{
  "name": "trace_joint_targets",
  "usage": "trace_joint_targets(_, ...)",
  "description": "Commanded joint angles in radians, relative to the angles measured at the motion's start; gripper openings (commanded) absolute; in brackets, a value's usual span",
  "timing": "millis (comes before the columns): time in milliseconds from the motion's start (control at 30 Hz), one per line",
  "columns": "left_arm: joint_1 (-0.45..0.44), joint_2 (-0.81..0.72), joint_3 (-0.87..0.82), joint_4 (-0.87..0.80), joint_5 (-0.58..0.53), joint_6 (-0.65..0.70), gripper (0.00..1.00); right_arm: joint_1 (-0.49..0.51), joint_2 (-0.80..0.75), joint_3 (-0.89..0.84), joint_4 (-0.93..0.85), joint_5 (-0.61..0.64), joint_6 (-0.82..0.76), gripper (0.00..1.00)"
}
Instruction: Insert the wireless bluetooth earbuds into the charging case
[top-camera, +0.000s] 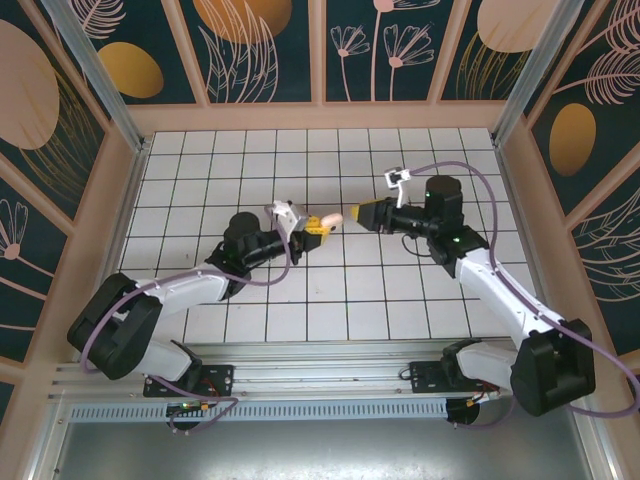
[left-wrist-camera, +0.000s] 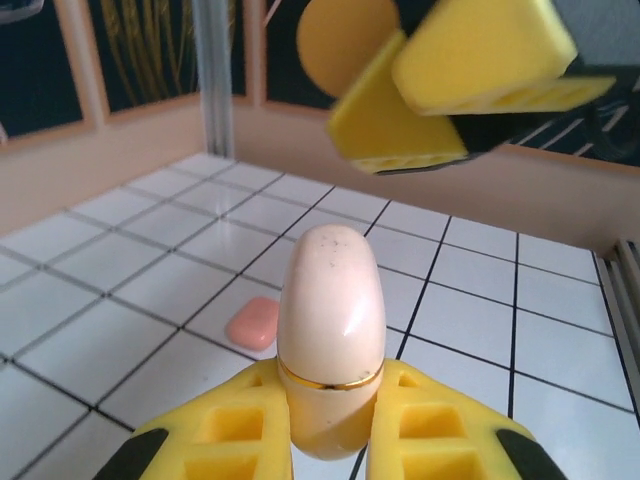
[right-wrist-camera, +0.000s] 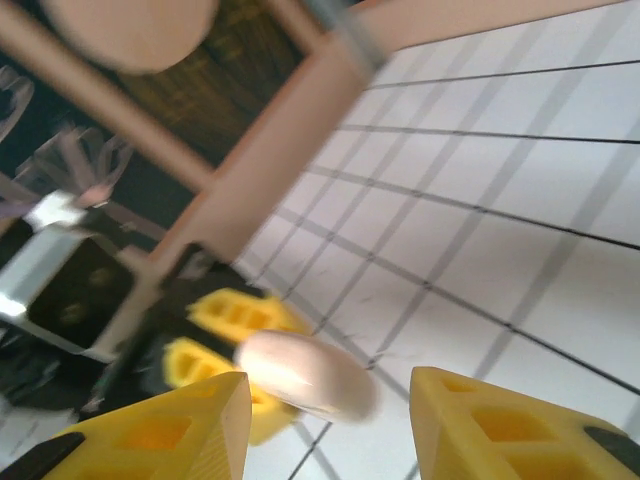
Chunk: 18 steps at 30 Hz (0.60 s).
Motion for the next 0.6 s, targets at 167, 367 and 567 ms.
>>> trace_joint_targets(167,-0.005,0.172,0.211,-0.342,-0.097,-0.394,0.11,-0.104,-0.051,-0.076,-0.134,0.269,0.129,0.46)
trace_joint_targets(367,-0.005,0.349,0.429,-0.486,-0.087,-0.480,0.11,-0.104,-0.059,-0.080,-0.165,0.287,0.128,0.46)
trace_joint_targets(567,-0.005,0.511,0.618,-0.610,-0.066,-0.548,0.12,-0.106,-0.071,-0.085,-0.180,0.304,0.120,0.46)
